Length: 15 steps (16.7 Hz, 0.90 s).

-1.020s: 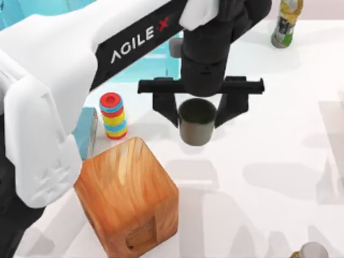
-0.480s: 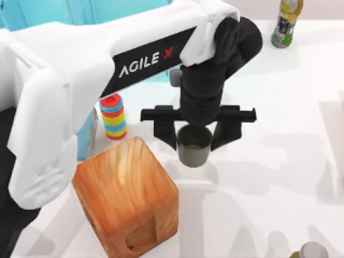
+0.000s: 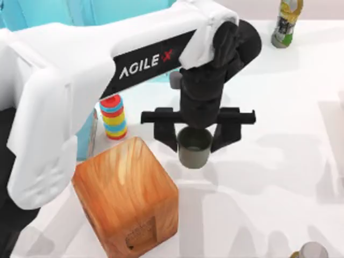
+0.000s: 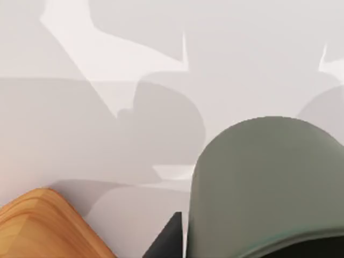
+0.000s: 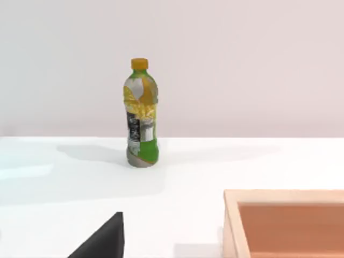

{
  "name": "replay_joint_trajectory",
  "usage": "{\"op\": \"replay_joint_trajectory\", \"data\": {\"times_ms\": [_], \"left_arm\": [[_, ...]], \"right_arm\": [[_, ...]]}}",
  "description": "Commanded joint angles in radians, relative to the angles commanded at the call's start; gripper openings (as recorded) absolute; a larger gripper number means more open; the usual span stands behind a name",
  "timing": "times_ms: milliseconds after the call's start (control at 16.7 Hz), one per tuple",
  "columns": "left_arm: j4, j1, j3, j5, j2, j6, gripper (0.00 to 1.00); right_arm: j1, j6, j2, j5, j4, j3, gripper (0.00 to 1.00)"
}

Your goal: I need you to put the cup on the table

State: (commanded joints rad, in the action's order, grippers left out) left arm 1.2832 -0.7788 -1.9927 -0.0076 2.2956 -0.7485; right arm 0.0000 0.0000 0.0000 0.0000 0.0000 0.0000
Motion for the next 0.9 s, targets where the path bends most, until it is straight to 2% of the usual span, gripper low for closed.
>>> {"op": "replay_joint_trajectory", "data": {"times_ms": [600,900], "left_arm": [[0.000,0.000,0.000,0.000,0.000,0.000,0.98],[0.000,0.000,0.000,0.000,0.000,0.000,1.00]], "right_arm": [[0.000,0.000,0.000,0.000,0.000,0.000,1.00],[0.000,0.000,0.000,0.000,0.000,0.000,1.00]]}}
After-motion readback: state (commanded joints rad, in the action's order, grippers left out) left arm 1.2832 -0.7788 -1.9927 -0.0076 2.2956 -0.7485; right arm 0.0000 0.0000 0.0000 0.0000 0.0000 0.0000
